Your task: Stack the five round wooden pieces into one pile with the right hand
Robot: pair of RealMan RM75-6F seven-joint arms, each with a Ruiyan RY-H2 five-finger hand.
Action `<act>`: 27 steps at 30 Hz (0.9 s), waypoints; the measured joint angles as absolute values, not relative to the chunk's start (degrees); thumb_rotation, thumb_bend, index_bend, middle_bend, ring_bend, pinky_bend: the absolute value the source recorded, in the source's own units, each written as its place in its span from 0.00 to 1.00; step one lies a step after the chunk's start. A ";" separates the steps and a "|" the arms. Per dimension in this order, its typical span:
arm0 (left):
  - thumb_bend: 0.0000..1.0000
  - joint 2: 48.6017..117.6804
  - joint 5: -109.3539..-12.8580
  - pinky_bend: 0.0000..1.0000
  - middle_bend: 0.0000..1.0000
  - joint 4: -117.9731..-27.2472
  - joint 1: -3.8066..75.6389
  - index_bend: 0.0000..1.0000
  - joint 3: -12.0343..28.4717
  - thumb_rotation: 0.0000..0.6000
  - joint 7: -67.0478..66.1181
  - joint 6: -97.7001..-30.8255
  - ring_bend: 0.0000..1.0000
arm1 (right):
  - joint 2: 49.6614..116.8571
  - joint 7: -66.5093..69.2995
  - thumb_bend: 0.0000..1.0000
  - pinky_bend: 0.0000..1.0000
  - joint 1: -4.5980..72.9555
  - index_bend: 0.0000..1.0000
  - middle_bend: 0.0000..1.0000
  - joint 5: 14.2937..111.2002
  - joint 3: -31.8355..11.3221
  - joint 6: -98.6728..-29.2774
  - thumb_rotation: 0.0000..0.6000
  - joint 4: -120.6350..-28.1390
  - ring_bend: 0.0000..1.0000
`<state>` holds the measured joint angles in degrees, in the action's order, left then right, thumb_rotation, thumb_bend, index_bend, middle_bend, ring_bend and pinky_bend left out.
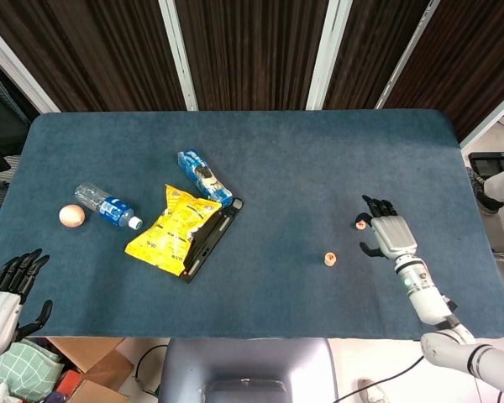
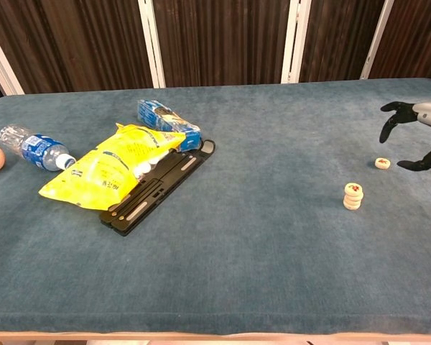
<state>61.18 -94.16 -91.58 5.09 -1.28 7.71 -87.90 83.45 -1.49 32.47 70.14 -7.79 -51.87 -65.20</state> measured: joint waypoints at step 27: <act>0.48 61.07 -93.07 0.09 0.00 -91.65 5.49 0.00 -1.05 1.00 7.09 -86.78 0.02 | 93.98 -6.62 0.43 0.00 39.32 0.56 0.00 60.81 -11.38 -38.48 1.00 -46.58 0.00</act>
